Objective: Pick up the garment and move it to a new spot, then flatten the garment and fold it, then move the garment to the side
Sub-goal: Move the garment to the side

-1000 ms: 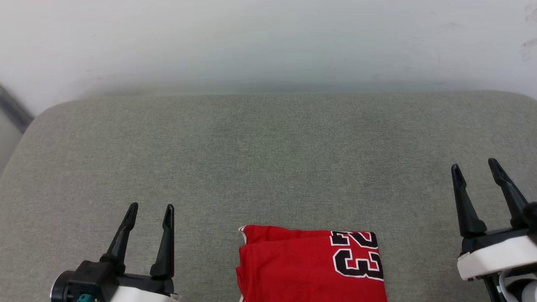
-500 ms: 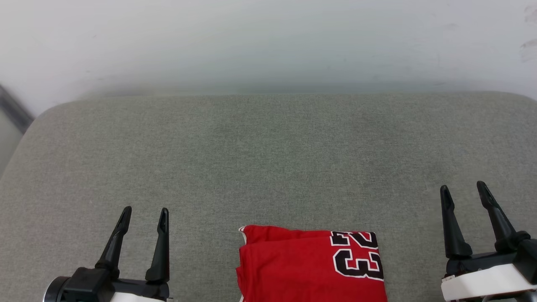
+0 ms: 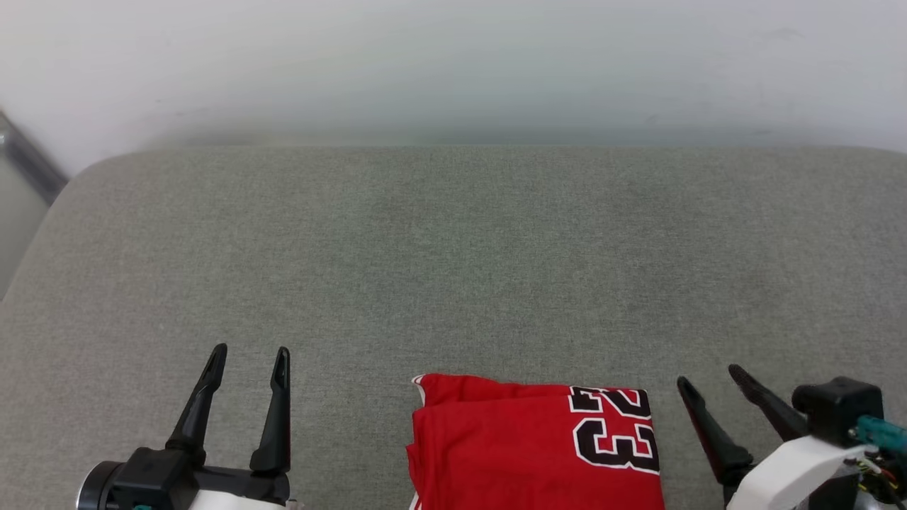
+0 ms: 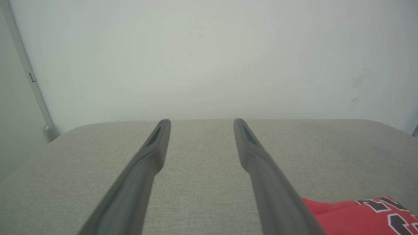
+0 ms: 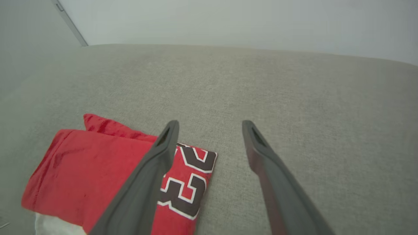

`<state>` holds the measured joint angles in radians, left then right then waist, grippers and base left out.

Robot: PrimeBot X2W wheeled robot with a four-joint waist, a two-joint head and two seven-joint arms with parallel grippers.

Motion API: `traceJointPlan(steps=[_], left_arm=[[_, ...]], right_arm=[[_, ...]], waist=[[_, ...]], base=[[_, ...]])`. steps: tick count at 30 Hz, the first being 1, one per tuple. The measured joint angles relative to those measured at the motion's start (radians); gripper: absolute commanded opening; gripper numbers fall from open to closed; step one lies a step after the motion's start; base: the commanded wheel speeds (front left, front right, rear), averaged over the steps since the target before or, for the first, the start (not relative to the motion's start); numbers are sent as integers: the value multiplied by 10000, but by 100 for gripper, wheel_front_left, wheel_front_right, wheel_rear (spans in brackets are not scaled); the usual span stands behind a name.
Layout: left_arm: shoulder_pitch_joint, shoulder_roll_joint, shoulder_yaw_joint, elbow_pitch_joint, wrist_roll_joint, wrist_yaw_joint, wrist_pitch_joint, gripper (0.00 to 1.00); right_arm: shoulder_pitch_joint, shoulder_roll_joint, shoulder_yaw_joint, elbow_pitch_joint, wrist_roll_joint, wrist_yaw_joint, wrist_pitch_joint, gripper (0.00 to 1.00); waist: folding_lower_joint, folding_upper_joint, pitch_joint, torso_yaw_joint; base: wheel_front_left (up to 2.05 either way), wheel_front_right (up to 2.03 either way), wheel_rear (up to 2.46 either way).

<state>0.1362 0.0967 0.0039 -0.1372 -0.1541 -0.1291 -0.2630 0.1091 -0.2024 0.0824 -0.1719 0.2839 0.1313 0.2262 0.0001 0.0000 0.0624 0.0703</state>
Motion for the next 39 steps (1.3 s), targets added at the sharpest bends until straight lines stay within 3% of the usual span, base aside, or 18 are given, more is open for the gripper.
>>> traceJointPlan(steps=[7, 12, 25, 26, 27, 28, 35, 39], left_arm=[[-240, -35, -173, 54, -4, 0, 0, 100], [-678, -98, -445, 130, -86, 0, 0, 100], [-1050, -96, -759, 345, -161, 0, 0, 100], [-1058, -98, -821, 443, -151, 0, 0, 100], [-1059, -98, -836, 472, -125, 0, 0, 100], [-1059, -96, -842, 491, -102, 0, 0, 100], [-1004, -81, -823, 581, -90, 0, 0, 100], [-951, -88, -857, 602, -107, 0, 0, 100]], right_arm=[[128, 21, -134, -849, 884, -4, 3793, 100], [207, 244, -132, -654, 752, -4, 6084, 100], [-348, 807, -376, 951, 219, -6, 6238, 100], [-477, 675, -107, 1271, -12, -12, 6155, 83], [-519, 594, 12, 1367, -58, -21, 6098, 47], [-543, 539, 104, 1459, -84, -21, 5986, 0], [-898, 201, 813, 1848, -736, 13, 5618, 0], [-1216, -523, 1400, 1649, -1158, 4, 5624, 0]], waist=[[0, 0, 395, 173], [0, 0, 845, 575], [-1, 0, 1503, 1493], [-2, 0, 1514, 1607], [-3, 0, 1484, 1622], [-3, 0, 1444, 1628], [-2, 0, 1084, 1312], [-1, 0, 884, 873]], base=[[0, 0, 0], [0, 0, 0], [0, 0, 0], [0, 0, 0], [0, 0, 0], [0, 0, 0], [0, 0, 0], [0, 0, 0]])
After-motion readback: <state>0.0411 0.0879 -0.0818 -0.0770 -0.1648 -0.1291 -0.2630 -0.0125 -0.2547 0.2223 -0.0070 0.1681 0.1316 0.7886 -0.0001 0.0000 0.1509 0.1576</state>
